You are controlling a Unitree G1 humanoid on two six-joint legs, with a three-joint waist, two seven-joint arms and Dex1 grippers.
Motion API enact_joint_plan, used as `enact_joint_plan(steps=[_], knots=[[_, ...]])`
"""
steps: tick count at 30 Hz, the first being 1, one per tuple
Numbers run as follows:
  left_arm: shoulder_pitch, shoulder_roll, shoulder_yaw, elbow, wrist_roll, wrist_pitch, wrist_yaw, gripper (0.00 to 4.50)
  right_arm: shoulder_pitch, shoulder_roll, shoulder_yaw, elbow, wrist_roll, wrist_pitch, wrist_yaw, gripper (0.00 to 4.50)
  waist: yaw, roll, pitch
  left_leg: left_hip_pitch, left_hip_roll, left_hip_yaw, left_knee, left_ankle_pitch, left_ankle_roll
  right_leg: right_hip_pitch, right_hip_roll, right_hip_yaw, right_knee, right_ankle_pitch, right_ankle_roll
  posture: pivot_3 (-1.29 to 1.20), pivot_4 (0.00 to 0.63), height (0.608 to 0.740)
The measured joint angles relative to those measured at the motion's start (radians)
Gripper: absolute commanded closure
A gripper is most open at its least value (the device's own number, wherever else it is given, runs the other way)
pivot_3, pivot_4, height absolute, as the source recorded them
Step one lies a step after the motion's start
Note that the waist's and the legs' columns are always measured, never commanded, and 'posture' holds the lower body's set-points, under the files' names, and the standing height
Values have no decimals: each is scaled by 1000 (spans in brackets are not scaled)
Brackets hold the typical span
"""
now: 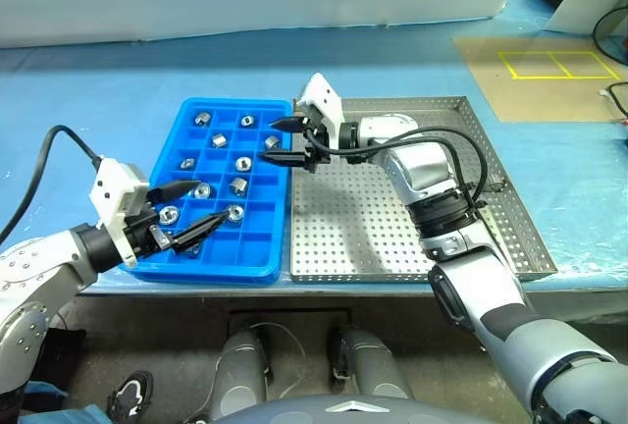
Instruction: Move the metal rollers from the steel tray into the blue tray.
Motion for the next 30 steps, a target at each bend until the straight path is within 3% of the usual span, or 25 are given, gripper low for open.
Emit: enact_joint_plan(steps=[10, 16, 22, 30], knots=[[-35, -49, -51, 12, 9, -3, 24, 194, 16, -96, -3, -30, 65, 51, 102, 803, -1, 0, 0, 0, 0, 0, 0, 0, 0, 0, 0, 0, 0, 0, 0, -334, 150, 740], [1, -42, -6, -11, 8, -14, 37, 194, -66, 73, 90, 77, 1, 29, 6, 803, -22, 0, 0, 0, 1, 0, 0, 0, 0, -1, 0, 0, 1, 0, 0, -292, 150, 740], [163, 23, 215, 17, 66, -43, -3, 194, -145, 242, 235, 271, -144, -103, -109, 803, -19, 0, 0, -2, -1, -1, 0, 0, 0, -2, -1, 0, -1, 0, 0, -215, 150, 740], [298, -31, 356, -22, 62, -45, 1, 194, -258, 311, 237, 532, -245, -292, -229, 803, 12, 0, 1, -2, -1, -1, 0, 0, 0, -2, -2, 0, 1, 0, 0, -171, 150, 740]])
